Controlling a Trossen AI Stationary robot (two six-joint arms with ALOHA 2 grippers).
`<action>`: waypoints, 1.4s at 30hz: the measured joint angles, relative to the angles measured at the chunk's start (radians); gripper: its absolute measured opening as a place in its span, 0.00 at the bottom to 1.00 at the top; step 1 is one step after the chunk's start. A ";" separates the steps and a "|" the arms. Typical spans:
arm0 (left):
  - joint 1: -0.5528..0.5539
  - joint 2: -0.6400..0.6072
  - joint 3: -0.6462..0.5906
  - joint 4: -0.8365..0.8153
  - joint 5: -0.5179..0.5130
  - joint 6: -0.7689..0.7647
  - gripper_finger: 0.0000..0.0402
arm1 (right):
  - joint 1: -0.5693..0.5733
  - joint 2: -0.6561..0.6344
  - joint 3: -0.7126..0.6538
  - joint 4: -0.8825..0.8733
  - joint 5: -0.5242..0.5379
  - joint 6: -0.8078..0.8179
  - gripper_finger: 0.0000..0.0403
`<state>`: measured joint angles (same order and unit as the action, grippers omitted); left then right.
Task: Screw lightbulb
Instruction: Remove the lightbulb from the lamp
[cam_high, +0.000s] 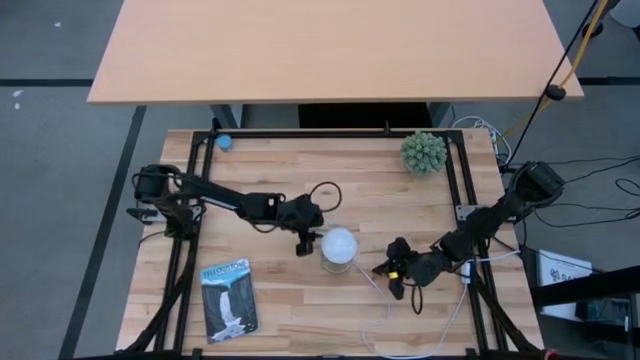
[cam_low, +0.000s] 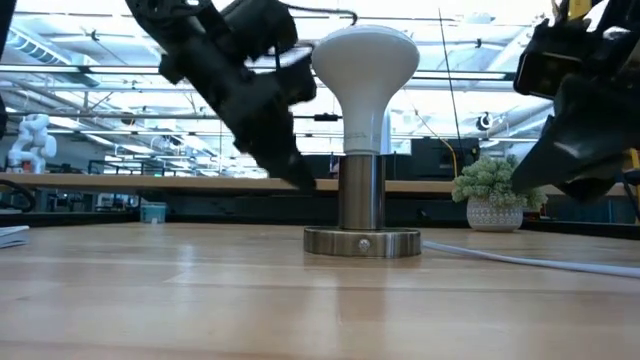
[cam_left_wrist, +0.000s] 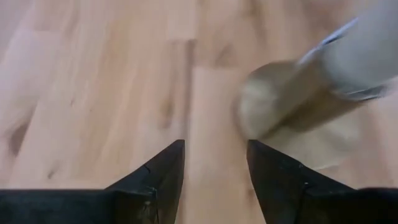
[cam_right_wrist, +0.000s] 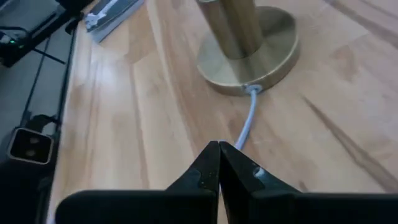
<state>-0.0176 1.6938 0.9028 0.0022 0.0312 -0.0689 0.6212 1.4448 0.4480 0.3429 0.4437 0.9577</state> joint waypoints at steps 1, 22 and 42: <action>-0.004 -0.010 0.000 0.004 0.021 0.000 0.45 | 0.005 0.000 0.000 0.007 0.000 0.000 0.00; -0.144 0.167 0.000 0.330 -0.069 -0.090 0.45 | 0.052 0.003 0.000 0.071 0.165 -0.036 0.00; -0.140 0.401 0.001 0.813 -0.073 -0.167 0.45 | -0.067 0.140 0.000 0.128 0.231 -0.086 0.00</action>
<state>-0.1580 2.0946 0.9035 0.8155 -0.0421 -0.2360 0.5539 1.5852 0.4480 0.4713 0.6749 0.8717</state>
